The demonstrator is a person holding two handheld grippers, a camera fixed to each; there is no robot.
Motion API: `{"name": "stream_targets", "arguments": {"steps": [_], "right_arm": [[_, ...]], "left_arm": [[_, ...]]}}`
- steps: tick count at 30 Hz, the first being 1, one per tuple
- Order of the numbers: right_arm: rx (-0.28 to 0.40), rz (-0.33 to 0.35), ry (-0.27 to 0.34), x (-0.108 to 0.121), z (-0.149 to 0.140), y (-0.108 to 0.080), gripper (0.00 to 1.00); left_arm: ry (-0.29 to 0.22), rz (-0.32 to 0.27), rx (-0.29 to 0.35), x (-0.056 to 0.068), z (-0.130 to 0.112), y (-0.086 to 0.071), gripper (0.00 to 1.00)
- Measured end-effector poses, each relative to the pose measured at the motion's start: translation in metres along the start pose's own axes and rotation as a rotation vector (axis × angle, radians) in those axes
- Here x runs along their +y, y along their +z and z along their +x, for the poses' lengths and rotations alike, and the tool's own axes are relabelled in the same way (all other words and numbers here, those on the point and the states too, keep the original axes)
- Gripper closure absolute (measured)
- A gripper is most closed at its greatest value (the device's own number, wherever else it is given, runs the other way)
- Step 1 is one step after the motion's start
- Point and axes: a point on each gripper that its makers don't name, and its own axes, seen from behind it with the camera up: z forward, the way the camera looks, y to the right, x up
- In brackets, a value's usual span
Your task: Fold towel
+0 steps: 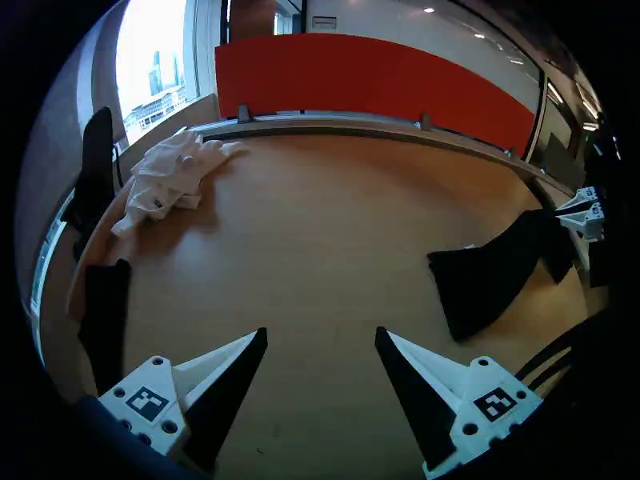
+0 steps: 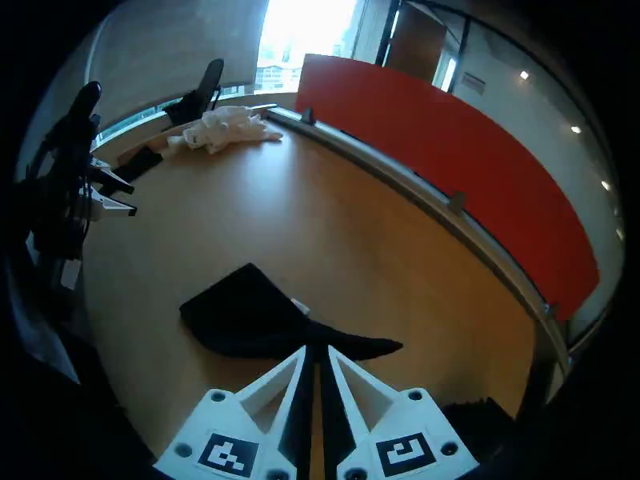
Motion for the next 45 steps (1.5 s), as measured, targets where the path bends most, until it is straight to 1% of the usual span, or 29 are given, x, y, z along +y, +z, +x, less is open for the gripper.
{"name": "stream_targets", "arguments": {"steps": [7,14,20,25,32,38,45], "right_arm": [[0.000,0.030,-0.018,-0.015,0.004,0.011,0.96],[0.001,0.077,-0.034,-0.036,0.010,0.026,0.96],[0.008,0.117,-0.047,-0.055,0.020,0.037,0.96],[0.009,0.145,-0.062,-0.066,0.025,0.044,0.96],[0.007,0.197,-0.089,-0.087,0.030,0.057,0.96],[0.007,0.253,-0.116,-0.111,0.036,0.070,0.96],[-0.014,0.293,-0.118,-0.127,0.033,0.085,0.96]], "left_arm": [[-0.003,-0.003,0.007,0.001,0.003,-0.002,0.00],[-0.010,-0.005,0.014,0.001,0.006,-0.005,0.00],[-0.013,-0.001,0.017,-0.001,0.006,-0.007,0.00],[-0.020,0.005,0.020,-0.005,0.006,-0.009,0.00],[-0.032,0.022,0.027,-0.014,0.004,-0.016,0.00],[-0.055,0.046,0.036,-0.027,0.001,-0.026,0.00],[-0.079,0.070,0.038,-0.040,-0.006,-0.034,0.00]]}}
